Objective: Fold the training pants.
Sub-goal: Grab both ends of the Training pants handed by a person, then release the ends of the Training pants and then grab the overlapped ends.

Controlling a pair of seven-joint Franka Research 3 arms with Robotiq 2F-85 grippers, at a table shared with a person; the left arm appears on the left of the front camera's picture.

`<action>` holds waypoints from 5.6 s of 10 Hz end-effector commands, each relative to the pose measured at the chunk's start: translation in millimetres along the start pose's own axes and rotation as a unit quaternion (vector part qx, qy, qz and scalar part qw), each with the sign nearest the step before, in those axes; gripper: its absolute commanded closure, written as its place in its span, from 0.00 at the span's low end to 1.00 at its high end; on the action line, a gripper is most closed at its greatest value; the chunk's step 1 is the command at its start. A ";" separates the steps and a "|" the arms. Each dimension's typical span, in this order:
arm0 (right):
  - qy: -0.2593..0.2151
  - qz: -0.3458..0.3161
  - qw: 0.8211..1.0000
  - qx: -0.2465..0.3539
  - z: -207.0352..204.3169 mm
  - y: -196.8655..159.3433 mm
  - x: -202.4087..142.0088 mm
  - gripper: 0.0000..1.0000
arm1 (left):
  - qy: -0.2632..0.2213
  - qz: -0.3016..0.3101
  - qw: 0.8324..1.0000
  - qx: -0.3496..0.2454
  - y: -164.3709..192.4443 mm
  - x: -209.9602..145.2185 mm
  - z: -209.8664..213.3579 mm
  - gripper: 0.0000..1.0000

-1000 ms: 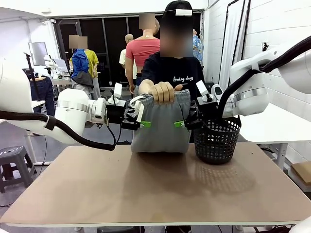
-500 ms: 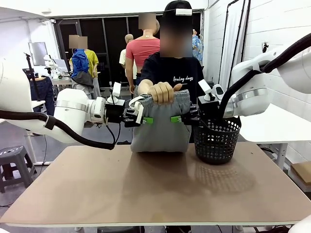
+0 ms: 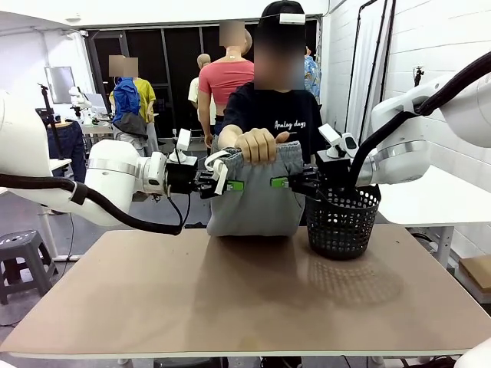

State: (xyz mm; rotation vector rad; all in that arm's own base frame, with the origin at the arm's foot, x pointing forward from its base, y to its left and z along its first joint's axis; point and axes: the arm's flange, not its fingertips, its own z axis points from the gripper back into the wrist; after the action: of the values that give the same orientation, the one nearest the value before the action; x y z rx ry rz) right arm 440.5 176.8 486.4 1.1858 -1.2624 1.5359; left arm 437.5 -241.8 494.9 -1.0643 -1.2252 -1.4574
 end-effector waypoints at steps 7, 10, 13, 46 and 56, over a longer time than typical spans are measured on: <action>0.000 -0.009 1.000 0.000 -0.1 -1.5 -3.9 1.00 | -0.012 0.011 1.000 -0.009 0.2 -2.9 2.0 1.00; 0.000 -0.009 1.000 0.000 -0.1 -1.5 -3.9 1.00 | -0.012 0.011 1.000 -0.009 0.2 -2.9 2.0 1.00; 0.000 -0.009 1.000 0.000 -0.1 -1.5 -3.9 1.00 | -0.012 0.011 1.000 -0.009 0.2 -2.9 2.0 1.00; 0.000 -0.009 1.000 0.000 -0.1 -1.5 -3.9 1.00 | -0.012 0.011 1.000 -0.009 0.2 -2.9 2.0 1.00; 0.000 -0.009 1.000 0.000 -0.1 -1.5 -3.9 1.00 | -0.012 0.011 1.000 -0.009 0.2 -2.9 2.0 1.00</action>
State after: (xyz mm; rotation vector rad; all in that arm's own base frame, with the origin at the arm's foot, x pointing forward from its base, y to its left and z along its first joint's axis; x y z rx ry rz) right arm 445.4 177.1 483.0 1.1850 -1.2386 1.5143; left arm 439.2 -238.7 489.0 -1.1078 -1.2079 -1.4402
